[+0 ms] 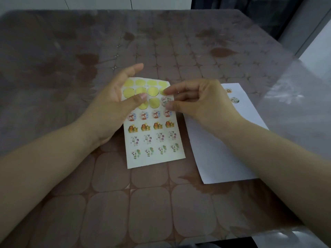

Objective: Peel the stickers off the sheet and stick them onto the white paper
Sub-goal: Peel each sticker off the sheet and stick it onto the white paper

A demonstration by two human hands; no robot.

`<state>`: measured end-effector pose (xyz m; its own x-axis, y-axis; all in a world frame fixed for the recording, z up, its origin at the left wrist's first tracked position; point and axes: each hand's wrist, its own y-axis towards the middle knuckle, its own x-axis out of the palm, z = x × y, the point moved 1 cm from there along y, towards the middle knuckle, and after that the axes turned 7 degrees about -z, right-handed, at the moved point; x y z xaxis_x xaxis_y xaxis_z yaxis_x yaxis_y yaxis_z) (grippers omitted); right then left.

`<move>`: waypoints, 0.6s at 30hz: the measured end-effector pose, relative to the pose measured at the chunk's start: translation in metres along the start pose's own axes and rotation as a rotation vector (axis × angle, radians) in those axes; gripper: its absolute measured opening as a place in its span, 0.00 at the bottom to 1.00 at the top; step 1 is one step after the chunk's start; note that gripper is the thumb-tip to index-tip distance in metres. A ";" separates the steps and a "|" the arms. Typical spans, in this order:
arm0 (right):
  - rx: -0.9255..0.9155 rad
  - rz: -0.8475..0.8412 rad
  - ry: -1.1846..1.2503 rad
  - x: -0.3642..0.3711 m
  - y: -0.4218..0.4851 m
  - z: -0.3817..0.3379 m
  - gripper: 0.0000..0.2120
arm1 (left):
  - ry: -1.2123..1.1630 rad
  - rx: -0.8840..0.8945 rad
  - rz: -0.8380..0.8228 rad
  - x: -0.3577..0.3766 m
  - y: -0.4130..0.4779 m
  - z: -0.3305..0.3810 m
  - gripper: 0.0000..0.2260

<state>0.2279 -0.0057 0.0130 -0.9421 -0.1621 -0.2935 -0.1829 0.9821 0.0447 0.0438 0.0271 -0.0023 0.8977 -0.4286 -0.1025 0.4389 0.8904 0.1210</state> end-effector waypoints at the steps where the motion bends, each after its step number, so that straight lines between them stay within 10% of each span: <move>1: -0.005 0.006 0.031 0.000 0.000 0.001 0.11 | 0.006 0.009 -0.002 0.000 0.000 0.000 0.23; 18: -0.162 0.069 -0.005 0.005 -0.004 0.001 0.07 | -0.093 -0.031 -0.028 0.001 -0.001 0.003 0.24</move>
<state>0.2246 -0.0100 0.0102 -0.9526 -0.0935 -0.2895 -0.1607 0.9626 0.2181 0.0448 0.0257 0.0003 0.8855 -0.4645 -0.0128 0.4637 0.8816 0.0882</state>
